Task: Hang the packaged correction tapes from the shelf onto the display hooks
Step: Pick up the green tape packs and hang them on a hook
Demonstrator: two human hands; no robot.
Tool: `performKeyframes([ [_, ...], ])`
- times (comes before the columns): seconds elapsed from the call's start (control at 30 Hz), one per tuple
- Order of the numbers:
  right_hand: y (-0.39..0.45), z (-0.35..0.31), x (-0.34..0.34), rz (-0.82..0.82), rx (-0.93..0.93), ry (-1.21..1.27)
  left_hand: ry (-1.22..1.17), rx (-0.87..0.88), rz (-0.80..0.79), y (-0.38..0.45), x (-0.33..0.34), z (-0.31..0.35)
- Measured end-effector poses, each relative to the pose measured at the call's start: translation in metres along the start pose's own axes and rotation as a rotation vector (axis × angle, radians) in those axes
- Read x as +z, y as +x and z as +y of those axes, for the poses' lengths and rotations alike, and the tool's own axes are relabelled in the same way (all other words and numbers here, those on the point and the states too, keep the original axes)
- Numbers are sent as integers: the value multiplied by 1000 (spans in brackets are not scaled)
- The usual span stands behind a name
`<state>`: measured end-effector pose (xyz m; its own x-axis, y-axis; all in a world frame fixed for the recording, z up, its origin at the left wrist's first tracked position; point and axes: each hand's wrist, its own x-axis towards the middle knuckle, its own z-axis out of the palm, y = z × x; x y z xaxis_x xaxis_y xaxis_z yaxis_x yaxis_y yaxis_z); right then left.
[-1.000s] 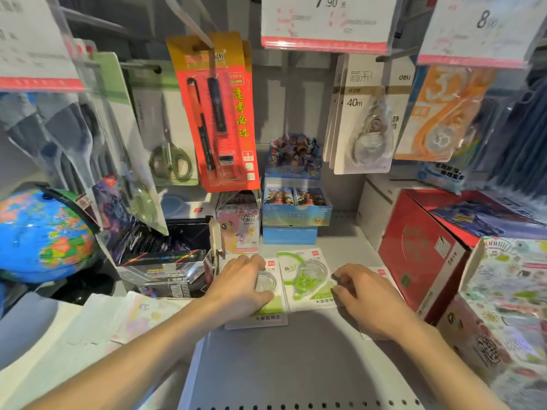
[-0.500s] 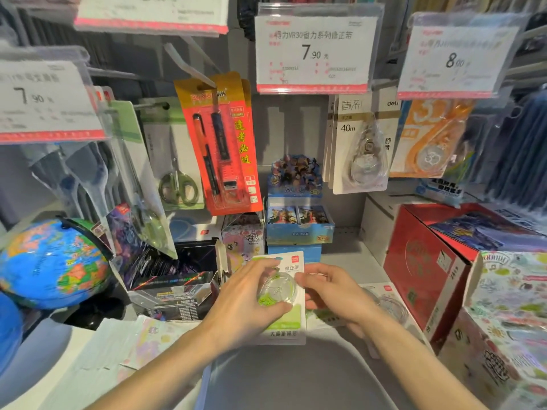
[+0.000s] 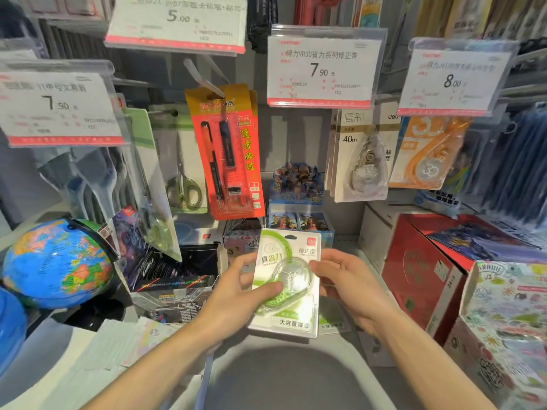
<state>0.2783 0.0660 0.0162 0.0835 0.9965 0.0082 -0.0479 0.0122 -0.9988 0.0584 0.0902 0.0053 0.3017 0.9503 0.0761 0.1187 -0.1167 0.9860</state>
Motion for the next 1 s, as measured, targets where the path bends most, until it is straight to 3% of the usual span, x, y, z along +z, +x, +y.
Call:
performKeyframes([
  [0.13,7,1,-2,-16,-101,-184,37,58,83,-1,-14,5],
  [0.2,11,8,-10,62,-112,-442,72,91,100,-4,-23,6],
  [0.33,18,29,-20,169,45,-1157,125,126,120,-10,-33,7],
  [0.43,20,45,-10,141,215,-1438,158,140,136,-13,-34,8],
  [0.67,29,52,20,59,254,-1335,204,164,161,-19,-41,13],
  [0.87,28,46,33,-17,158,-926,203,150,168,-24,-47,18],
  [1.0,24,37,23,46,173,-751,185,154,138,-25,-54,17],
])
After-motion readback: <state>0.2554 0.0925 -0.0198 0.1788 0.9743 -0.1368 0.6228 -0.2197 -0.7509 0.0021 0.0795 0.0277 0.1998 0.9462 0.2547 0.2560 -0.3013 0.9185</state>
